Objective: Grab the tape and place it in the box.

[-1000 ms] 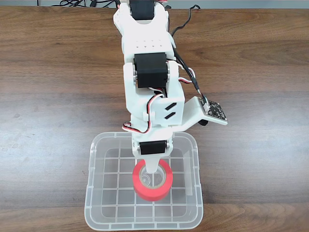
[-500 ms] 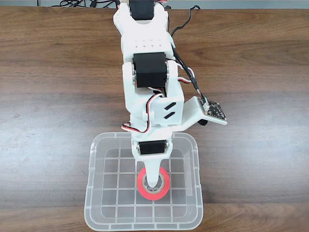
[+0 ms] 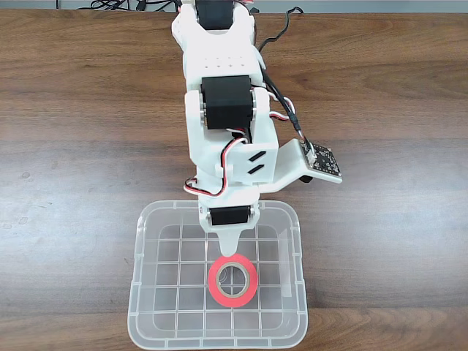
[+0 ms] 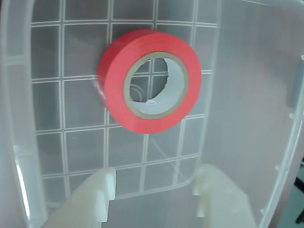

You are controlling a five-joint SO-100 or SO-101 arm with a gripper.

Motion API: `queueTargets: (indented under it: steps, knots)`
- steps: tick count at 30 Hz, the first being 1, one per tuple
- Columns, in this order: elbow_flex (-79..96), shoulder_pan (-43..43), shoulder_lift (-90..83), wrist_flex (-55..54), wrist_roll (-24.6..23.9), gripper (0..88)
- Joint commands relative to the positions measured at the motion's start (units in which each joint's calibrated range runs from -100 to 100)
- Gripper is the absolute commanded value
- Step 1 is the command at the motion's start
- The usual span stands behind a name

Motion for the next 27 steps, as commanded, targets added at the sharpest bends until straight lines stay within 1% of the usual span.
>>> queueTargets:
  steps: [1,4,8,15,19,27]
  knots:
    - [-5.0,1.0,-6.9,5.9,-0.2,5.2]
    - [-4.9,0.5,-10.7,8.9,-0.2,2.7]
    - [-4.8,0.3,-15.3,12.9,-0.2,2.3]
    - [-0.8,1.1,-23.4,13.1,0.2,2.3]
    - [9.4,1.9,-31.5,13.1,0.3,2.3]
    - [40.7,2.3,-52.5,13.0,0.2,1.4]
